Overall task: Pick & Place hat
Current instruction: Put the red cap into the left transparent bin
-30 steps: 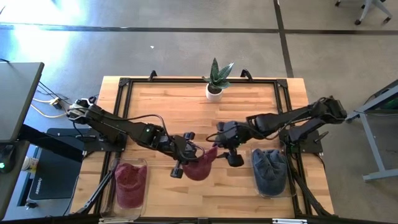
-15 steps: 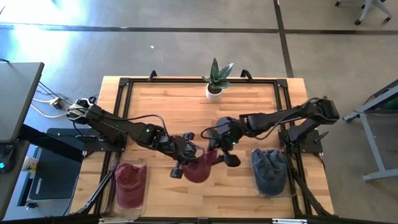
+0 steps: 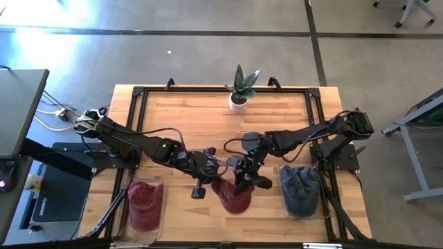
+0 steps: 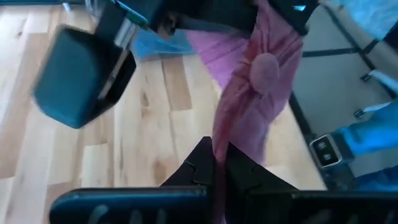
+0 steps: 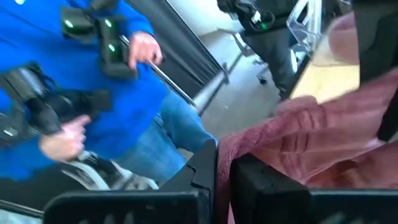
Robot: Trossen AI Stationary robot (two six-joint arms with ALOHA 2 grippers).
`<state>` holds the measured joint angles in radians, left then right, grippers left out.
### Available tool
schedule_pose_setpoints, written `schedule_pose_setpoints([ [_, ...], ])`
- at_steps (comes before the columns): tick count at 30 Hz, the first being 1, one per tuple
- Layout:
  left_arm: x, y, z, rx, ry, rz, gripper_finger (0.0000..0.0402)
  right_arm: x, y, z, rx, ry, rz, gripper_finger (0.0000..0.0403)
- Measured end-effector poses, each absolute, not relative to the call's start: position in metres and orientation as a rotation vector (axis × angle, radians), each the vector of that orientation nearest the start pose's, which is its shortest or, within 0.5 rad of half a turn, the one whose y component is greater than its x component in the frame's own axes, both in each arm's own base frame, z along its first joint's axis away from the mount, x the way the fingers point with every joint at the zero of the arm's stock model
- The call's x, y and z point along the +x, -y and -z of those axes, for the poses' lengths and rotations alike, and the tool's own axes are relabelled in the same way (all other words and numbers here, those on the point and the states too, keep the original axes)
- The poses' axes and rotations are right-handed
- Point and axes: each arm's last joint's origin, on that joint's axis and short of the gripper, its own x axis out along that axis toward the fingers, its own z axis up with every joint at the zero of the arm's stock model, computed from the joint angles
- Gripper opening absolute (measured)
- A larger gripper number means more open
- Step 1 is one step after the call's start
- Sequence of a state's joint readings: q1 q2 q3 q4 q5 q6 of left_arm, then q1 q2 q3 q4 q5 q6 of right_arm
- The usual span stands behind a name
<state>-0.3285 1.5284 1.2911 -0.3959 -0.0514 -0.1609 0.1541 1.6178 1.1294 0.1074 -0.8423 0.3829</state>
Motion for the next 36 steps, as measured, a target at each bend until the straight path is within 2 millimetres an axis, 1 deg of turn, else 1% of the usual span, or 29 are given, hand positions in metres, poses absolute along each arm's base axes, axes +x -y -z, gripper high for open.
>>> schedule_pose_setpoints([
  [2,0.322,0.108,-0.314,-0.056,-0.624,0.238,0.0002,0.349,-0.074,-0.279,0.514,-0.545,-0.907,0.0027],
  [6,0.320,0.110,-0.326,-0.146,-0.558,0.302,0.0006,0.349,-0.071,-0.280,0.564,-0.570,-0.916,0.0006],
  [9,0.314,0.109,-0.333,-0.179,-0.546,0.328,0.0027,0.348,-0.070,-0.283,0.600,-0.577,-0.895,0.0010],
  [11,0.313,0.109,-0.340,-0.193,-0.513,0.363,0.0055,0.348,-0.070,-0.284,0.611,-0.581,-0.893,0.0005],
  [14,0.312,0.107,-0.337,-0.202,-0.534,0.362,0.0112,0.348,-0.070,-0.284,0.632,-0.588,-0.873,0.0007],
  [17,0.313,0.107,-0.342,-0.212,-0.499,0.368,0.0174,0.349,-0.068,-0.284,0.645,-0.589,-0.855,0.0004],
  [20,0.315,0.107,-0.338,-0.207,-0.513,0.345,0.0227,0.350,-0.065,-0.284,0.659,-0.588,-0.839,0.0005],
  [22,0.316,0.107,-0.336,-0.212,-0.521,0.334,0.0255,0.350,-0.064,-0.286,0.665,-0.584,-0.822,0.0005],
  [24,0.323,0.108,-0.337,-0.230,-0.476,0.335,0.0276,0.350,-0.062,-0.286,0.656,-0.574,-0.819,0.0003],
  [27,0.329,0.105,-0.332,-0.235,-0.468,0.327,0.0290,0.349,-0.059,-0.288,0.650,-0.562,-0.798,0.0004],
  [30,0.334,0.102,-0.331,-0.241,-0.456,0.319,0.0290,0.349,-0.055,-0.290,0.650,-0.552,-0.782,0.0003],
  [33,0.338,0.102,-0.322,-0.251,-0.505,0.352,0.0281,0.347,-0.052,-0.292,0.653,-0.550,-0.776,0.0003],
  [36,0.339,0.097,-0.324,-0.264,-0.498,0.392,0.0260,0.345,-0.053,-0.294,0.661,-0.560,-0.791,0.0004],
])
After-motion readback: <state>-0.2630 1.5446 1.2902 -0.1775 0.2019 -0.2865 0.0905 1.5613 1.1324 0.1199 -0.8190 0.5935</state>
